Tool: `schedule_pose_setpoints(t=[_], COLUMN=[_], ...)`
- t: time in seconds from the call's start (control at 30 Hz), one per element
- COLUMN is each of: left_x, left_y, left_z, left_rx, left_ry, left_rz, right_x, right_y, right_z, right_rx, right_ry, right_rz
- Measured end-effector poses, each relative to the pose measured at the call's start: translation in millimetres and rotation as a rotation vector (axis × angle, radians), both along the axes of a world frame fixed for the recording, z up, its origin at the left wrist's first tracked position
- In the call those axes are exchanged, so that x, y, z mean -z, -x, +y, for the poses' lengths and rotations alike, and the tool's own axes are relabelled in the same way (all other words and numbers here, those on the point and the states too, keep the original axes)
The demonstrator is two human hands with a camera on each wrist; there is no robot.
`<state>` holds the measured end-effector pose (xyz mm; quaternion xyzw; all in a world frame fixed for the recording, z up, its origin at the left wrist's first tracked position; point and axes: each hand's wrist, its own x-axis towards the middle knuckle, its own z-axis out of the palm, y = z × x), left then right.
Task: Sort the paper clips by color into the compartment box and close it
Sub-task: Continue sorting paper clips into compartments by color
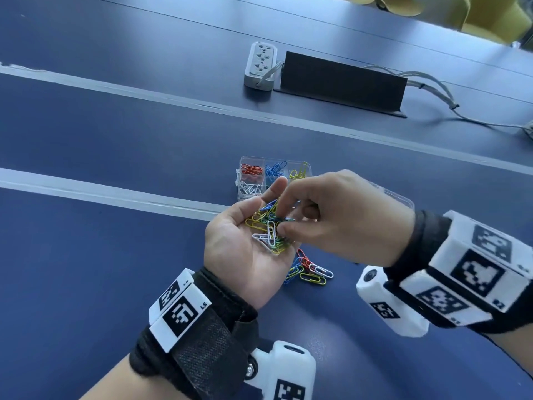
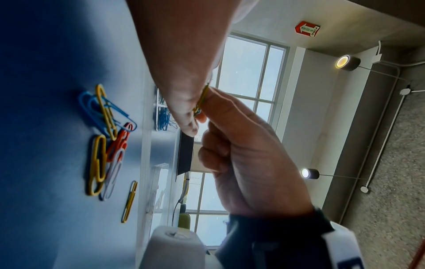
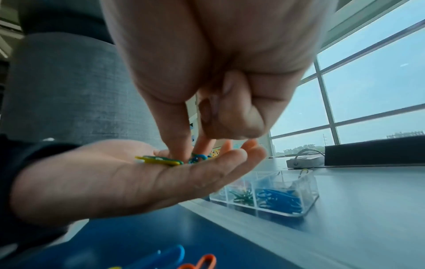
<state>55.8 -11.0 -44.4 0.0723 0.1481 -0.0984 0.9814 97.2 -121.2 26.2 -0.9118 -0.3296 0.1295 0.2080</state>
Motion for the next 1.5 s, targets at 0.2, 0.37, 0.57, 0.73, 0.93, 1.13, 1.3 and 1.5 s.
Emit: schedule_pose_setpoints(t=[0.2, 0.37, 0.57, 0.73, 0.93, 1.13, 1.3, 1.5], left_x=[-3, -4, -4, -5, -5, -5, -4, -4], left_y=[2, 2, 1, 1, 0, 1, 1, 1], left_z=[-1, -2, -2, -4, -2, -2, 0, 0], left_rx=[0.007, 0.022, 0.033, 0.030, 0.014, 0.004, 0.019, 0.039], left_ry=[-0.007, 0.031, 0.026, 0.009, 0.002, 0.004, -0.003, 0.020], left_rz=[0.023, 0.022, 0.019, 0.025, 0.043, 0.041, 0.037, 0.057], right_x=[1, -4, -1, -4, -12, -17, -6, -3], right_y=[-7, -11, -13, -10, -21, -18, 0, -1], right_z=[2, 1, -1, 0, -6, -13, -6, -6], right_rx=[0.090, 0.204, 0.239, 0.247, 0.477, 0.336, 0.002, -0.072], right_ry=[-0.145, -0.366, -0.419, -0.399, -0.670, -0.585, -0.018, 0.073], right_rz=[0.117, 0.433, 0.439, 0.404, 0.861, 1.016, 0.233, 0.126])
